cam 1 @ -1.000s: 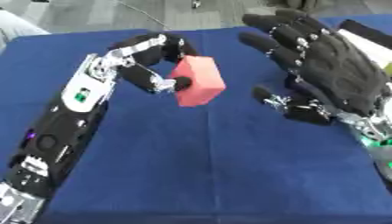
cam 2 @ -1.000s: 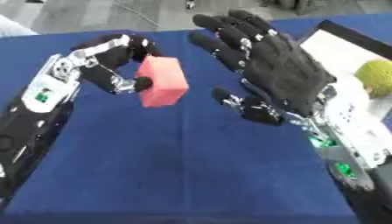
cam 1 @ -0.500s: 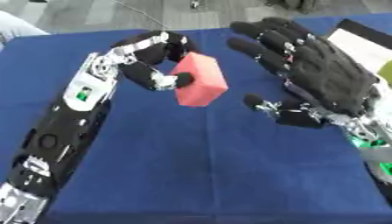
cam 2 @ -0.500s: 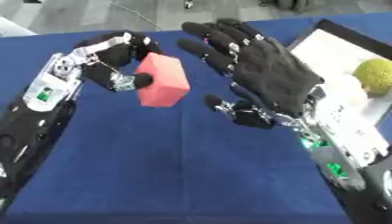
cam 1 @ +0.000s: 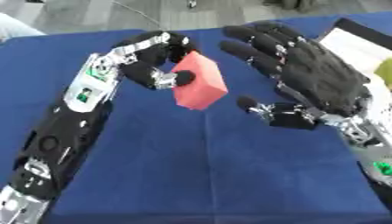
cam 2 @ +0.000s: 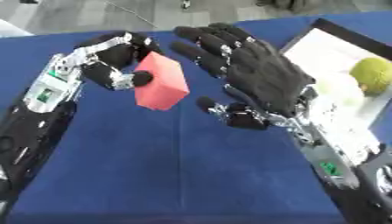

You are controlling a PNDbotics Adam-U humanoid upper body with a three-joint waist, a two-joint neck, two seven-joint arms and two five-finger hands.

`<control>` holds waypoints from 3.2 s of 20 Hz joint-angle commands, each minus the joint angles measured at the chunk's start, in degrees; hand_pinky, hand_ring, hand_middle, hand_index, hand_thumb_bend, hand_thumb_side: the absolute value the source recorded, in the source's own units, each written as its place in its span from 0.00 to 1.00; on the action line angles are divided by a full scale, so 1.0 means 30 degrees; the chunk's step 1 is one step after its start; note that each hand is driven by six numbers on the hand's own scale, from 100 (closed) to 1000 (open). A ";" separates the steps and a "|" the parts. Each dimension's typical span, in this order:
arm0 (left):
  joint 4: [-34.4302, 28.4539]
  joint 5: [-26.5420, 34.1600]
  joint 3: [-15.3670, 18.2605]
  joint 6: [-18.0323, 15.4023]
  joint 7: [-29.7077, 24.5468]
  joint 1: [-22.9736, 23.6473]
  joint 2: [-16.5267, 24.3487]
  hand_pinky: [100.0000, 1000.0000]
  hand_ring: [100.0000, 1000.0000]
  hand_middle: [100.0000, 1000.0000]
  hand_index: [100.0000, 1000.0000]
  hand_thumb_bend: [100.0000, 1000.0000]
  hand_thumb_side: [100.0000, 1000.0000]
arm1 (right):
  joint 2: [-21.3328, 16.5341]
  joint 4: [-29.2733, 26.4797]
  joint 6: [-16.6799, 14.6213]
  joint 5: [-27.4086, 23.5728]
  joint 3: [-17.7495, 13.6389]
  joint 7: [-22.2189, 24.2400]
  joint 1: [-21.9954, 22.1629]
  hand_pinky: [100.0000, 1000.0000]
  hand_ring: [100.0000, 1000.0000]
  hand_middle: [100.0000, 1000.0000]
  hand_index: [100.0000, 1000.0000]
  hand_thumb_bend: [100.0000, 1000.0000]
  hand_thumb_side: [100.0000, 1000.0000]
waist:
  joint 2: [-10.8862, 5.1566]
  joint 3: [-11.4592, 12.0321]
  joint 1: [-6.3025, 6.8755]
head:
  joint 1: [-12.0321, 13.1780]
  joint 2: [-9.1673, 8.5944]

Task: Pick up the objects with one hand, pass them to the other hand, and then place them into the box on the other side of the table.

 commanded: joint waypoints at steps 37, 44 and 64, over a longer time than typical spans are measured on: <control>-0.0681 0.0803 -0.0618 0.0948 -0.1125 -0.0963 -0.0524 0.50 0.33 0.30 0.42 0.00 0.32 | -0.1286 -0.0398 -0.1848 0.0794 0.0311 -0.0917 -0.1123 0.89 0.84 0.93 0.95 0.34 0.04 | -0.0031 0.0461 -0.0117 | -0.0665 -0.0050; -0.0807 0.0904 -0.0820 0.0995 -0.1290 -0.1072 -0.0666 0.50 0.33 0.30 0.42 0.00 0.32 | -0.1316 -0.0398 -0.1882 0.0803 0.0349 -0.0895 -0.1124 0.89 0.84 0.93 0.96 0.34 0.04 | -0.0003 0.0461 -0.0099 | -0.0688 -0.0050; -0.0992 0.0878 -0.1234 0.1027 -0.1294 -0.1218 -0.0796 0.50 0.34 0.30 0.42 0.00 0.31 | -0.1312 -0.0398 -0.2099 0.0872 0.0408 -0.0567 -0.1250 0.89 0.84 0.92 0.88 0.35 0.11 | -0.0005 0.0531 -0.0085 | -0.0755 -0.0050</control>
